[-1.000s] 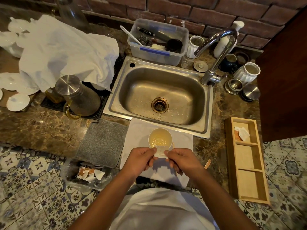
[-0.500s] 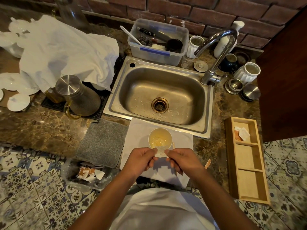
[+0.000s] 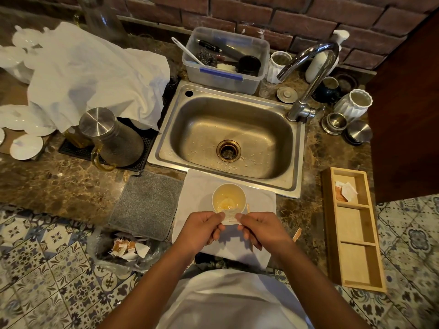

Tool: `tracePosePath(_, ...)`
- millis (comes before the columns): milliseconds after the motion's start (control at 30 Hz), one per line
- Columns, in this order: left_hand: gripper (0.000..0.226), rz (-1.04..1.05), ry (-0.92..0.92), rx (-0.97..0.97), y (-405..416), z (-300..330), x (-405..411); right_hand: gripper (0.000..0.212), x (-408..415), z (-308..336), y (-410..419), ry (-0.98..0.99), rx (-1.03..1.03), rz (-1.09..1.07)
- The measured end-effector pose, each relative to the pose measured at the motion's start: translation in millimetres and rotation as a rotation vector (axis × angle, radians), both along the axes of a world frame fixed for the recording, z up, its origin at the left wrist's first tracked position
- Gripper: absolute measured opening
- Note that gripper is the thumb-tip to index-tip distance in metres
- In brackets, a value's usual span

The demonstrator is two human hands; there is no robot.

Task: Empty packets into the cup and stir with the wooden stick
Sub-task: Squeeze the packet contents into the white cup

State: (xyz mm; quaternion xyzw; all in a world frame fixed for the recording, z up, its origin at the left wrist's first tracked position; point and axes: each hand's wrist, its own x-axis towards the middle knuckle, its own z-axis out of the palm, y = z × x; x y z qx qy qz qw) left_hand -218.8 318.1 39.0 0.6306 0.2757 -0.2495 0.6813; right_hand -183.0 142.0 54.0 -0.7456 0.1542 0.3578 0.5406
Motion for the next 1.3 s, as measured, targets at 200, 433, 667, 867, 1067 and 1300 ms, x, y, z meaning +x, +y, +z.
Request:
tracePosePath(200,0.041,-0.013,0.008,0.006,1,0,0,0.038,2,-1,0,0.009,-0.003,-0.004)
tracePosePath(433,0.042,-0.010,0.013,-0.009,1,0,3,0.036,4,-3,-1,0.037,0.034,-0.040)
tracePosePath(667,0.041,0.003,0.039,-0.027,-2,2,4,0.035,9,-4,0,0.073,0.134,-0.130)
tracePosePath(867,0.040,0.035,0.069,-0.071,0,3,5,0.035,11,-5,1,0.072,0.162,-0.140)
tracePosePath(1067,0.038,0.081,0.089,-0.124,-1,1,5,0.034,12,-6,4,0.084,0.166,-0.165)
tracePosePath(1300,0.036,0.083,0.090,-0.119,-1,-1,5,0.037,12,-7,2,0.064,0.138,-0.101)
